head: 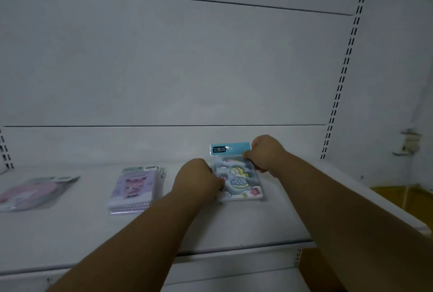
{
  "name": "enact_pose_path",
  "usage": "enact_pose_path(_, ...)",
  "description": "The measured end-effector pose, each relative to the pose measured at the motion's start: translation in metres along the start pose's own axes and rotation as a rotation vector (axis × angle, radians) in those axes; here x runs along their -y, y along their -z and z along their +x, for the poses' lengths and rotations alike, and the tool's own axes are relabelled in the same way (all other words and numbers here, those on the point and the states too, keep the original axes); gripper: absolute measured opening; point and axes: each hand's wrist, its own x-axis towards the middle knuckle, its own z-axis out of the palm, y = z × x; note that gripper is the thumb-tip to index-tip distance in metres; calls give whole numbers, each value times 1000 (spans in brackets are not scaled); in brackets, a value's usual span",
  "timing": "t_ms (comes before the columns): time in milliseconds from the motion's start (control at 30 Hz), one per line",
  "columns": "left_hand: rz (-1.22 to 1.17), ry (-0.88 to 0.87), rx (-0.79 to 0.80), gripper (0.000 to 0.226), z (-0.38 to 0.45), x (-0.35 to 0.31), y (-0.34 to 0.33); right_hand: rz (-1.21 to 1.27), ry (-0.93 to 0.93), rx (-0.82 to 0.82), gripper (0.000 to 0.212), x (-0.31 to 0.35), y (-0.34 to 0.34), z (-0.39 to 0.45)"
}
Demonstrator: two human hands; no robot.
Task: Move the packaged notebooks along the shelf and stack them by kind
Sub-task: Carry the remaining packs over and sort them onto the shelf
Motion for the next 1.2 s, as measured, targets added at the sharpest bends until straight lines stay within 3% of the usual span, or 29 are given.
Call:
enact_pose_path(267,169,11,-97,32,9,1,-10,-328,103,39,19,-4,-24,7)
enact_pose_path(433,205,-58,-141,28,7,3,-11,-302,200,-168,42,16,-21,-7)
enact_pose_path(533,192,-123,-237,30,-5,14,15,-201,393,-167,36,57,-21,-25)
enact_pose_path(667,243,-158,-419,29,-30,59,99,-51,615,-168,36,142,-42,-64)
enact_pose_path(767,312,-64,-514,29,-67,120,178,23,740,-124,37,217,-75,-104)
enact_pose_path(1000,441,239,-582,32,-201,294,360,104,977,18,40,413,-198,-231)
enact_pose_path(1200,484,379,-628,27,-265,389,473,128,1036,109,43,552,-276,-310)
